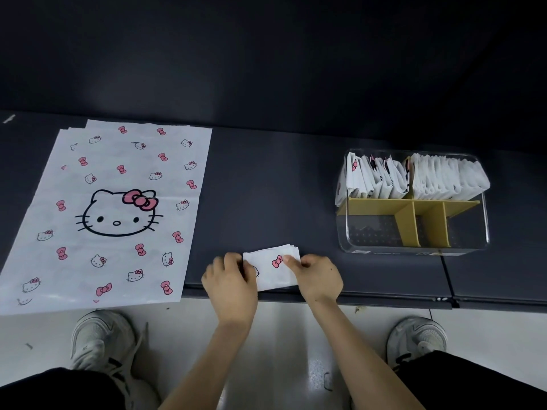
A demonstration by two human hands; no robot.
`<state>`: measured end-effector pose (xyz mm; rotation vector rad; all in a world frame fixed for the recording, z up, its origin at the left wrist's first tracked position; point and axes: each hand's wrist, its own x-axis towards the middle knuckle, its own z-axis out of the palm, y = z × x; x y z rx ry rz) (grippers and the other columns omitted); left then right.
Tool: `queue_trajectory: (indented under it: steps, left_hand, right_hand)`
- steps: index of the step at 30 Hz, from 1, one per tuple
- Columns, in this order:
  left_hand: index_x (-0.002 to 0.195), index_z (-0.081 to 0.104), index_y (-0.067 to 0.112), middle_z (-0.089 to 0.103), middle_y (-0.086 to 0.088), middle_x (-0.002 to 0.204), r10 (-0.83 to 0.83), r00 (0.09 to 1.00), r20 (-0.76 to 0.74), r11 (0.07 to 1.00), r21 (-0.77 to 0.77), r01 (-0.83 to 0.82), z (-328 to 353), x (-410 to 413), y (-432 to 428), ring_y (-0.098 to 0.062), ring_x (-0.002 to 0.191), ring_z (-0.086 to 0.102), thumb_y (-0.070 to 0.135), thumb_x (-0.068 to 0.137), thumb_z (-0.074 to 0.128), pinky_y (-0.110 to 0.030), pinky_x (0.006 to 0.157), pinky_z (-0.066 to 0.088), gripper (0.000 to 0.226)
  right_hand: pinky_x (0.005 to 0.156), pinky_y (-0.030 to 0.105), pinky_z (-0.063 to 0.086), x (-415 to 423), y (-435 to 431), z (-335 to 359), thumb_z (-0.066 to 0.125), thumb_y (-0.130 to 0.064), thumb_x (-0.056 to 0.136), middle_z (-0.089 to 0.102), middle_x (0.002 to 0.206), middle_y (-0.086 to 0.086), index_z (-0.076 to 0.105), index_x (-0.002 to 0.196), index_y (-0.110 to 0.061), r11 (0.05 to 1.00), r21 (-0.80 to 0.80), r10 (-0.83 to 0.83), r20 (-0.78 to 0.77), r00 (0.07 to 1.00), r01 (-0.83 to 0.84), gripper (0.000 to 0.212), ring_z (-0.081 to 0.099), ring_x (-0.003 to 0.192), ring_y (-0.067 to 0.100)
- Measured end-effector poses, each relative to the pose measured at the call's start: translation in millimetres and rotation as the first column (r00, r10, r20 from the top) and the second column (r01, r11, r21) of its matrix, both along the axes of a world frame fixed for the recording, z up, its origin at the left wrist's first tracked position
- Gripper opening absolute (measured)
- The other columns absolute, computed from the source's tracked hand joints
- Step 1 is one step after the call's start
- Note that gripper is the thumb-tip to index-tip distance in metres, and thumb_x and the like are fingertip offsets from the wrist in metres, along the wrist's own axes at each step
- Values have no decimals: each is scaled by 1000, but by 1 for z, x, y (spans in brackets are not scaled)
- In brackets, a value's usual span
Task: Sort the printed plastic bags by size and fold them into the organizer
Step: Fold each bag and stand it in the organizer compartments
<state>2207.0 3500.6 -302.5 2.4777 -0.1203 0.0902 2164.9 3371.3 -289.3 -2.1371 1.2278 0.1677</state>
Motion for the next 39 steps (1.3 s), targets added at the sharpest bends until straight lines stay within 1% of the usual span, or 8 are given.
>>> queue_trajectory:
  steps: [6, 11, 17, 20, 26, 29, 33, 39]
  left_hand:
    - [93, 67, 1, 57, -17, 83, -283, 957, 60, 903, 351, 245, -10, 14, -2, -35, 66, 55, 22, 86, 52, -38, 57, 46, 26]
    - [114, 50, 7, 49, -14, 113, -198, 913, -356, 840, 418, 345, 13, 24, -15, -28, 100, 54, 43, 93, 54, -32, 83, 42, 42]
    - [74, 51, 16, 57, 3, 78, -248, 798, -550, 969, -151, 197, 23, 38, -6, -17, 85, 53, 32, 88, 64, -25, 63, 37, 24]
    - [74, 50, 10, 56, 1, 66, -358, 723, -591, 848, -529, -13, 43, 30, -1, -11, 60, 50, 18, 86, 69, -16, 50, 37, 24]
    - [70, 48, 9, 59, 5, 59, -500, 693, -520, 710, -704, -16, 79, 31, -8, -9, 57, 54, 9, 83, 71, -18, 52, 41, 27]
    - [75, 51, 7, 62, 3, 65, -545, 672, -501, 657, -753, -29, 95, 27, -29, -9, 62, 59, 13, 87, 67, -18, 56, 46, 21]
    - [92, 58, 16, 65, 5, 86, -614, 660, -432, 743, -598, 299, 105, 21, -79, -8, 80, 61, 28, 94, 57, -20, 71, 48, 12]
    - [115, 65, 16, 63, -4, 112, -787, 587, 190, 608, 85, 789, 104, 44, -171, -25, 104, 57, 38, 91, 43, -39, 89, 48, 40]
  right_hand:
    - [46, 21, 22, 7, 3, 1, 60, -62, 80, 40, 48, -2, 41, 51, -13, 996, -80, 23, -73, 997, -28, 60, 43, 54, 18]
    - [45, 21, 22, 9, 5, 3, 61, -60, 80, 40, 48, -2, 39, 50, -13, 997, -81, -13, -72, 997, 7, 60, 44, 53, 17]
    - [47, 24, 26, 3, 3, 7, 62, -55, 82, 43, 51, -3, 41, 53, -17, 997, 50, -60, 36, 998, 58, 53, 41, 51, 13]
    - [57, 24, 39, -4, -4, 13, 67, -51, 79, 57, 69, -9, 54, 71, -21, 975, 206, -127, 188, 974, 88, 34, 54, 66, 8]
    - [64, 27, 52, -27, -26, 58, 66, -23, 87, 74, 92, 8, 71, 94, -8, 647, 762, -342, 338, 877, -41, 17, 67, 79, 16]
    - [75, 37, 51, -37, -38, 74, 68, -14, 85, 69, 86, 24, 68, 81, 5, 710, 704, -445, 428, 786, 19, 19, 64, 79, 28]
    - [66, 32, 37, -53, -70, 97, 71, -12, 83, 48, 63, 19, 52, 69, 13, 839, 520, -483, 575, 661, 162, 34, 43, 65, 20]
    - [55, 26, 38, -87, -142, 129, 68, -13, 86, 57, 55, -3, 60, 63, -8, 817, 335, -547, 705, 451, 469, 25, 48, 51, 5]
